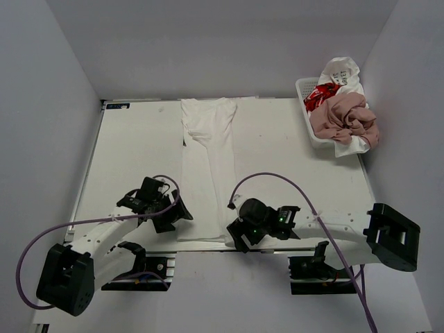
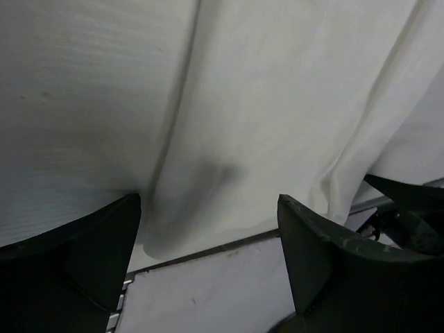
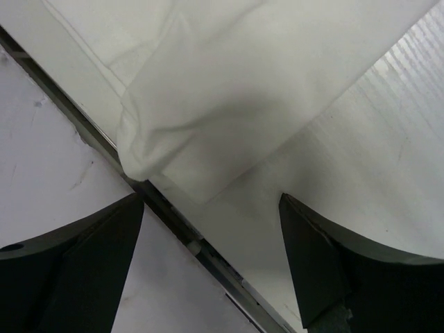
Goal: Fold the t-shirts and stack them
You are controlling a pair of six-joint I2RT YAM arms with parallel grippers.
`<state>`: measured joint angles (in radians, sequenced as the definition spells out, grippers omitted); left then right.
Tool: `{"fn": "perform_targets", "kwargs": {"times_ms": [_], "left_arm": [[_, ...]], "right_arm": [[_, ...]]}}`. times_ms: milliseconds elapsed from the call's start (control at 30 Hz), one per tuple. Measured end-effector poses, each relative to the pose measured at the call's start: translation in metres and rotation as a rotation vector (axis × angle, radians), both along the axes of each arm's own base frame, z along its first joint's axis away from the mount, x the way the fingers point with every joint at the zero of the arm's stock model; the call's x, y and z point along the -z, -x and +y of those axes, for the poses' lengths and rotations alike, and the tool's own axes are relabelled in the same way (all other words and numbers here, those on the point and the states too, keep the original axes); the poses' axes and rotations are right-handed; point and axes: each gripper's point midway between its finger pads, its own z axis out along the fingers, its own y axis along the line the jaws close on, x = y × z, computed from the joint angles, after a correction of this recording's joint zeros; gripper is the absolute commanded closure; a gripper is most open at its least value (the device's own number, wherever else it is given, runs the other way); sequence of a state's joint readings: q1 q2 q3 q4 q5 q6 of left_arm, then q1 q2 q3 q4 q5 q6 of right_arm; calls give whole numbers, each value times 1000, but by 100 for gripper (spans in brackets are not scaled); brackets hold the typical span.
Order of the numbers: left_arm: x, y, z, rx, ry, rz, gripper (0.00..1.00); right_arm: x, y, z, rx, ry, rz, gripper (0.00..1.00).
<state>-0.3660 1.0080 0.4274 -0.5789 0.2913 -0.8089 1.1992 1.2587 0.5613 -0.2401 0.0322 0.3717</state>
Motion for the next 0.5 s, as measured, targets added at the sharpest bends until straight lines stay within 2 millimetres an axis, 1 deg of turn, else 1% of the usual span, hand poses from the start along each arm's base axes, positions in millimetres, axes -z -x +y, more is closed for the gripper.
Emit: {"fn": "perform_targets", "kwargs": {"times_ms": [67,133,167,233,267,333,367,400,467,500], "left_arm": [[1,5,-5,16,11,8,16],[4,13,-11,33,24,35,20],[4,15,-14,41,31,44,29],[7,21,-17,57,33,69,39],[9,25,-18,62,32,87,46],[12,31,-17,70,19,110,49],[13,34,-17,75,11,120,55],[14,36,-16,75,4,127,59],[16,39,-13,72,-14,139,71],[17,40,-12,75,-20,142,83]], "right_arm": [[0,-1,3,4,-10,-2,22],[0,-2,7,10,-20,-2,24],[0,-3,9,11,-27,-3,29],[1,-3,11,12,-34,-1,33],[1,-3,13,12,-41,1,43],[2,-3,15,14,-44,5,49],[2,-3,16,17,-46,8,54],[3,-3,16,20,-47,10,62],[5,-3,17,24,-44,14,74],[5,-3,17,29,-45,16,87]]}}
